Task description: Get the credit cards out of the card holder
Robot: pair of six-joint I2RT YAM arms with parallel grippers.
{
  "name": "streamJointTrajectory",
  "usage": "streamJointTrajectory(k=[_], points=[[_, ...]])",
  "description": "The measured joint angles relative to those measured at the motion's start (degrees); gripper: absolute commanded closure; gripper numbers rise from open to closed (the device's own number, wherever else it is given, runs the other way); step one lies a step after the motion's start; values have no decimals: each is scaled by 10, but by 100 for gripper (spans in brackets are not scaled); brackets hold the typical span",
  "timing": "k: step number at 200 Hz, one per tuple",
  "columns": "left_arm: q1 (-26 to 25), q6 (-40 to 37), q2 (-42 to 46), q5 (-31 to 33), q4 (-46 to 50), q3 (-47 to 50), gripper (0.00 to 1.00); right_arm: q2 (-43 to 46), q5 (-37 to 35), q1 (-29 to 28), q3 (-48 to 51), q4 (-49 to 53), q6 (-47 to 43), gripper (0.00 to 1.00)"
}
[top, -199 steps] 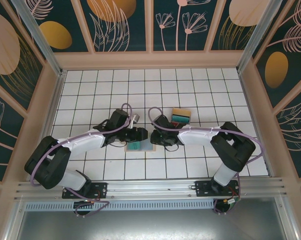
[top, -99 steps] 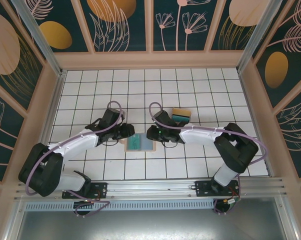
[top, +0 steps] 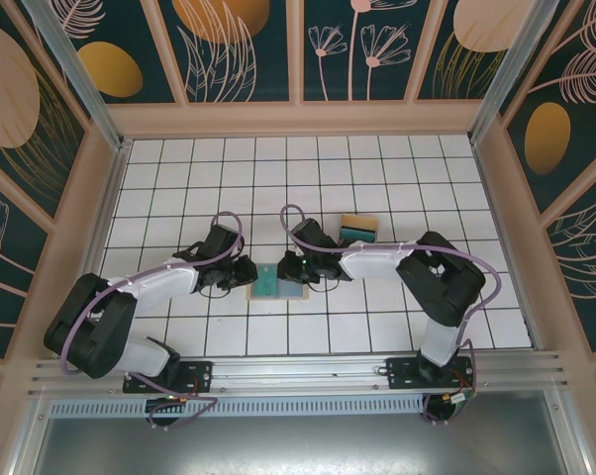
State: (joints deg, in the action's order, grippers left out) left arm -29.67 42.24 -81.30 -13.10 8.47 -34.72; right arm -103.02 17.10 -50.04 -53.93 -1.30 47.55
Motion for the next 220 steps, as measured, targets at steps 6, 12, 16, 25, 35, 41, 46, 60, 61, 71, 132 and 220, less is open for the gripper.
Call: streamJointTrajectory(k=[6, 12, 16, 25, 35, 41, 46, 60, 61, 71, 132, 220], points=[[0, 0, -1, -2, -3, 0, 81, -4, 3, 0, -2, 0, 0, 84], [0, 0, -2, -4, -5, 0, 81, -7, 5, 0, -3, 0, 0, 84], [0, 0, -3, -5, -7, 0, 82, -8, 6, 0, -4, -1, 0, 84], [0, 0, -5, -7, -10, 0, 83, -10, 10, -1, -5, -2, 0, 84], [0, 0, -8, -11, -12, 1, 83, -12, 12, -2, -5, -2, 0, 84], [0, 0, -9, -13, -14, 1, 84, -13, 13, -2, -5, -2, 0, 84], [0, 0, -10, -14, -14, 2, 84, -13, 15, -2, -5, -3, 0, 84], [0, 0, -12, -15, -16, 4, 84, -14, 20, -2, -5, -2, 2, 84], [0, 0, -12, -15, -16, 4, 84, -14, 20, -2, -5, -2, 2, 84], [0, 0, -14, -17, -18, 6, 84, -16, 23, -2, -5, -2, 4, 84], [1, 0, -21, -21, -25, 7, 87, -23, 30, -3, -12, -3, 4, 84], [1, 5, -23, -25, -29, 6, 100, -33, 38, -3, -19, -1, 8, 100]])
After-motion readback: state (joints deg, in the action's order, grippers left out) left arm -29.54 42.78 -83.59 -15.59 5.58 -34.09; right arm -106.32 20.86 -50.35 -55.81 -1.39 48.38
